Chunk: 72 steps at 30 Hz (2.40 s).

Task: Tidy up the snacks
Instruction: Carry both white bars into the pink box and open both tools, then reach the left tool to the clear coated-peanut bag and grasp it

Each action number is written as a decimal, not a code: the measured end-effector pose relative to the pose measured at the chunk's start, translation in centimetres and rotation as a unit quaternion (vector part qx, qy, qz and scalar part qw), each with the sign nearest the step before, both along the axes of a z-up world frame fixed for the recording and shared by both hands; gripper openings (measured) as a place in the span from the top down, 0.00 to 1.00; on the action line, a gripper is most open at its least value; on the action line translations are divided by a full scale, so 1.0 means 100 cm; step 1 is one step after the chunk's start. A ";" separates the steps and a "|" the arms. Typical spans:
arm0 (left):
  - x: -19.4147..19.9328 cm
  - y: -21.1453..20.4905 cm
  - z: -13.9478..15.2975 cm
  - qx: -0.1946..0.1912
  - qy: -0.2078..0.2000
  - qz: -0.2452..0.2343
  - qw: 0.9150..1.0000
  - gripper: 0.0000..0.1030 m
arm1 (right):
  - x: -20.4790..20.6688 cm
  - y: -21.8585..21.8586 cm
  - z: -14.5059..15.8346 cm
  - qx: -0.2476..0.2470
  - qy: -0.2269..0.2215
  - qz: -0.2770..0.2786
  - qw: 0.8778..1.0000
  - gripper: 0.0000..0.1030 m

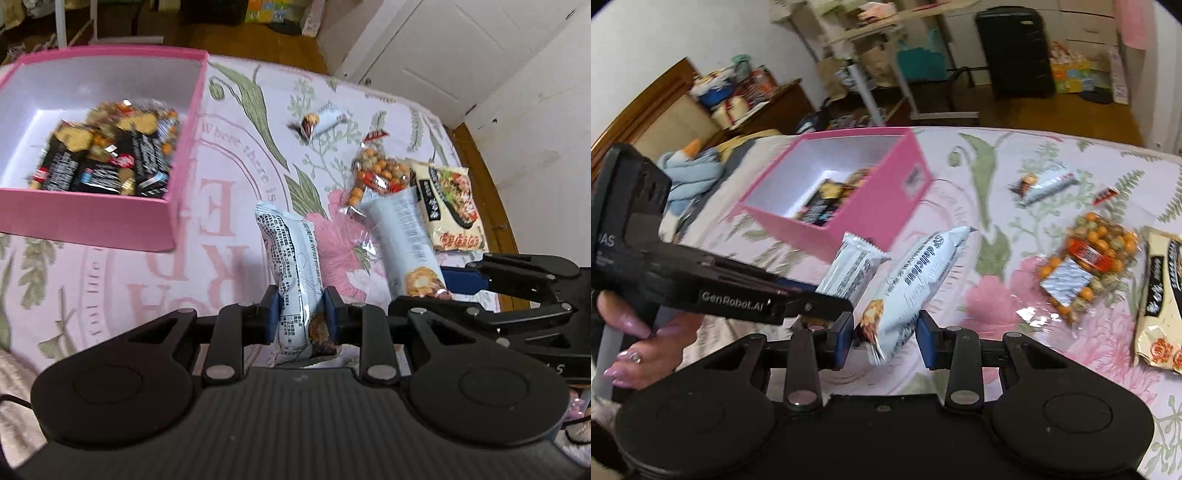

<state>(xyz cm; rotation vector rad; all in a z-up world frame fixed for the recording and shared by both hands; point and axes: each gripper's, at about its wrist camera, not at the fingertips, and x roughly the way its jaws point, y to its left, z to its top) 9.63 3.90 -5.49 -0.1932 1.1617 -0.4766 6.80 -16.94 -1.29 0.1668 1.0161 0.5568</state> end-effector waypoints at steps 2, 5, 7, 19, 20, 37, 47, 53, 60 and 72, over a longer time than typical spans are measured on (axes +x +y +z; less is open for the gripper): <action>-0.003 0.012 0.012 -0.002 -0.013 0.009 1.000 0.76 | -0.001 0.010 0.008 0.000 -0.011 0.015 1.000 0.61; -0.004 0.032 0.025 -0.004 -0.030 0.026 0.999 0.76 | 0.005 0.027 0.015 0.012 -0.026 0.035 0.999 0.61; -0.002 0.045 0.030 -0.005 -0.037 0.042 0.998 0.76 | 0.011 0.039 0.016 0.020 -0.037 0.044 0.998 0.61; 0.059 0.117 0.018 0.025 -0.074 0.121 0.990 0.76 | 0.088 0.128 0.000 -0.007 -0.108 0.107 0.988 0.62; 0.067 0.122 0.013 0.028 -0.072 0.132 0.988 0.76 | 0.095 0.136 -0.004 -0.016 -0.111 0.114 0.987 0.62; 0.120 0.151 -0.032 0.015 -0.061 0.186 0.981 0.60 | 0.138 0.173 -0.054 -0.067 -0.129 0.128 0.981 0.45; 0.081 0.139 0.006 0.018 -0.089 0.144 0.985 0.57 | 0.079 0.086 -0.007 -0.016 -0.141 0.045 0.989 0.37; 0.058 0.097 0.036 0.023 -0.116 0.077 0.990 0.50 | 0.046 0.038 0.014 -0.049 -0.144 -0.004 0.988 0.33; 0.047 0.031 0.036 0.000 -0.144 0.023 0.989 0.32 | 0.027 -0.024 -0.003 -0.108 -0.130 -0.106 0.980 0.26; 0.091 -0.095 -0.055 -0.030 -0.113 -0.067 0.991 0.31 | 0.040 -0.106 -0.091 -0.073 -0.051 -0.240 0.967 0.12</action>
